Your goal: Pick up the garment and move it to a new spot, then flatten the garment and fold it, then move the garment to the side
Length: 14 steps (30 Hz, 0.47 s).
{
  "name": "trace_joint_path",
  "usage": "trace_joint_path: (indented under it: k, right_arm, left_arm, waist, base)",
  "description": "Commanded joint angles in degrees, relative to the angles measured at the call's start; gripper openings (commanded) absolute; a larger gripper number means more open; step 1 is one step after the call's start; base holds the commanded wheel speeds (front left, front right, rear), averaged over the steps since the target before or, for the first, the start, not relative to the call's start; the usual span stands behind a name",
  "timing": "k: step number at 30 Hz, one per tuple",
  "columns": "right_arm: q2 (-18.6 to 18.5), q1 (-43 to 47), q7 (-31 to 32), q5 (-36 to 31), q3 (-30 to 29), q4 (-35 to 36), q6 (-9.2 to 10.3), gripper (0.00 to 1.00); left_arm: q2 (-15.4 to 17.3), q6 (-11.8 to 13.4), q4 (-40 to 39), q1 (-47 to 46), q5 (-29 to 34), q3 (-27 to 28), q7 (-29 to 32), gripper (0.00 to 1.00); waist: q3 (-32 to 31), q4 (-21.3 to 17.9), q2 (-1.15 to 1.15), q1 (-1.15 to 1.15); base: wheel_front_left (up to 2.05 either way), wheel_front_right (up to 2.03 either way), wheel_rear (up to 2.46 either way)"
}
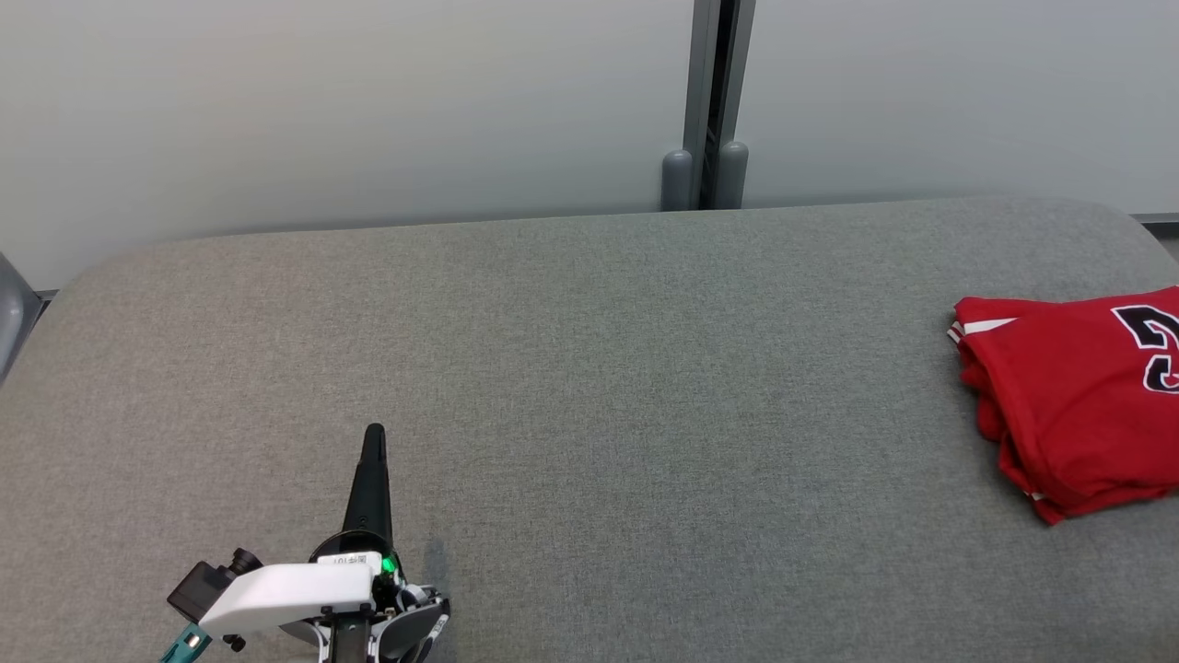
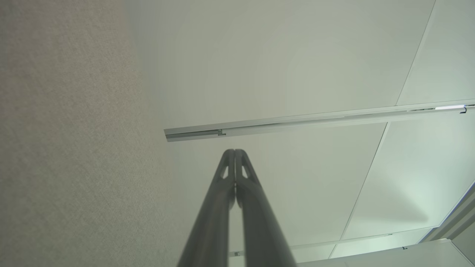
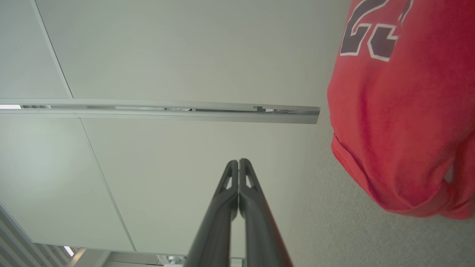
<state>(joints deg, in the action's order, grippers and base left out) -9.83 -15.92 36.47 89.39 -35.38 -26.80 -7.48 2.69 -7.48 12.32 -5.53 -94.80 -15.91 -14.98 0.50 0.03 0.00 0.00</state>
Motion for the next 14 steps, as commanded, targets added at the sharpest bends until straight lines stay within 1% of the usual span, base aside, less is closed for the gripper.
trace_joint_path:
  k: [1, 14]
  right_arm:
    - [-0.43, -0.11, -0.06, 0.33, -0.02, -0.06, -0.02, 0.0]
    - [-0.45, -0.09, -0.1, 0.35, 0.0, -0.06, -0.02, 0.0]
  left_arm:
    - [0.19, -0.22, 0.05, -0.87, 0.06, 0.05, -0.06, 0.0]
    - [0.19, -0.22, 0.05, -0.87, 0.05, 0.05, -0.06, 0.0]
  waist:
    - [0.0, 0.0, 0.0, 0.0]
    - [0.0, 0.0, 0.0, 0.0]
  base:
    - [0.0, 0.0, 0.0]
    - [0.0, 0.0, 0.0]
